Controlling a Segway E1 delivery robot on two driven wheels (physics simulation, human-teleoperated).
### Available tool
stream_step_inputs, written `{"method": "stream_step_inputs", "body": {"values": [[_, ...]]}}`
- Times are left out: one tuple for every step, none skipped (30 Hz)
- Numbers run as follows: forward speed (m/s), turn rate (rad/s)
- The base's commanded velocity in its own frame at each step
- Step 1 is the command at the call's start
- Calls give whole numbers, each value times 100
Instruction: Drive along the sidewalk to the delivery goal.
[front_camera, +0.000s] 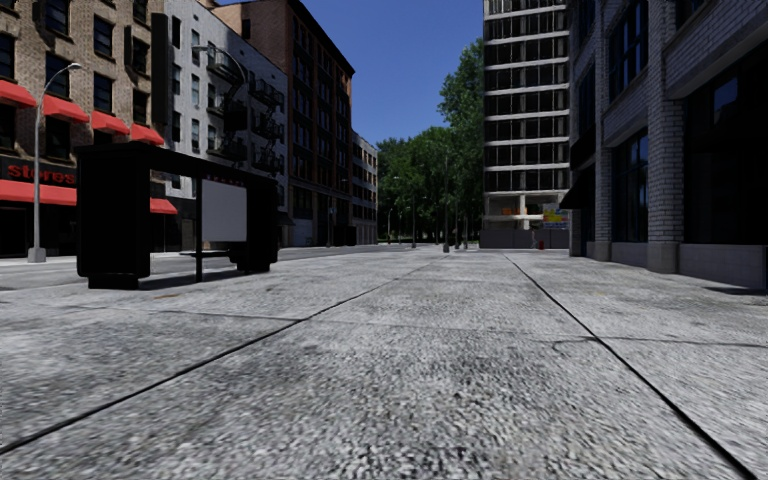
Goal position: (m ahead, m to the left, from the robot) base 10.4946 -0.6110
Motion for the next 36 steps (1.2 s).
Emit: {"method": "stream_step_inputs", "body": {"values": [[200, 0], [200, 0], [200, 0], [200, 0], [200, 0], [200, 0], [200, 0], [200, 0], [200, 0], [200, 0], [200, 0], [200, 0], [200, 0], [200, 0], [200, 0], [200, 0], [200, 0], [200, 0], [200, 0], [200, 0], [200, 0], [200, 0], [200, 0], [200, 0], [200, 0], [200, 0], [200, 0], [200, 0], [200, 0], [200, 0], [200, 0], [200, 0], [200, -4], [200, -4], [200, -7], [200, -8]]}}
